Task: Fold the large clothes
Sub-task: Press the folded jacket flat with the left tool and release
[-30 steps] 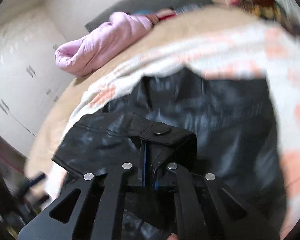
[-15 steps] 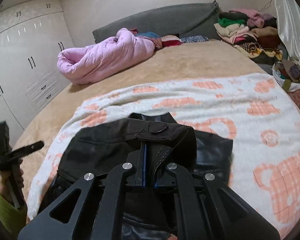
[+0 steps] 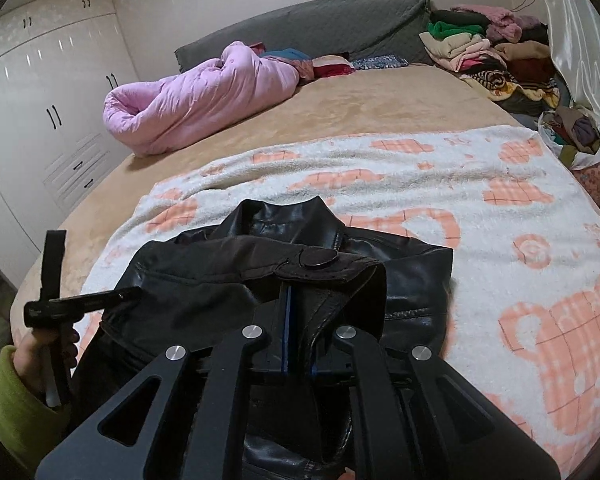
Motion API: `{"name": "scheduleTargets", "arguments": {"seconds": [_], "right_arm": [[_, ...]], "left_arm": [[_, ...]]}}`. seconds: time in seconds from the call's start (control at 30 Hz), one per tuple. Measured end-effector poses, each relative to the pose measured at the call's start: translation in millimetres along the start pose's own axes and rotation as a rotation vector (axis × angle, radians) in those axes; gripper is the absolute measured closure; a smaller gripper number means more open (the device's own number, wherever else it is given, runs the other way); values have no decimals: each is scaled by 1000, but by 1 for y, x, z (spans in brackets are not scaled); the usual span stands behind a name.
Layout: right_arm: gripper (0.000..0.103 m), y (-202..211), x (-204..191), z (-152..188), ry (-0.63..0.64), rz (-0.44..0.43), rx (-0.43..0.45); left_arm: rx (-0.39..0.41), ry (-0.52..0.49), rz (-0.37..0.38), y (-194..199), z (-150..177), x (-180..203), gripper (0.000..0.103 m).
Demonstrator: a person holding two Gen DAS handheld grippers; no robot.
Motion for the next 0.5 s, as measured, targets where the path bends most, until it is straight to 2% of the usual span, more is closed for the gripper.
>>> {"name": "scheduleTargets", "arguments": {"seconds": [0.07, 0.17, 0.27, 0.33, 0.4, 0.43, 0.5], "right_arm": [[93, -4, 0, 2, 3, 21, -12], [83, -11, 0, 7, 15, 56, -34], [65, -10, 9, 11, 11, 112, -43], [46, -4, 20, 9, -26, 183, -23], [46, 7, 29, 2, -64, 240, 55], [48, 6, 28, -1, -87, 221, 72], [52, -9, 16, 0, -76, 158, 33]], "left_arm": [[-16, -4, 0, -5, 4, -2, 98], [-23, -3, 3, -12, 7, -7, 100], [-16, 1, 14, -14, 10, -10, 101], [-13, 7, 19, -14, 11, -12, 102], [-9, -7, 18, -13, 11, -10, 102], [-7, -13, 15, -14, 11, -10, 102], [-3, -20, 10, -14, 11, -9, 102]]}}
Point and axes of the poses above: each gripper's, at about its wrist camera, not at the fingertips, and y roughly against the way its jaws point, x to its right, z to its underside, the point moved 3 cm from there along -y, roughly the way its jaws point, and after that the axes turned 14 degrees about x, right-handed, at the moved point
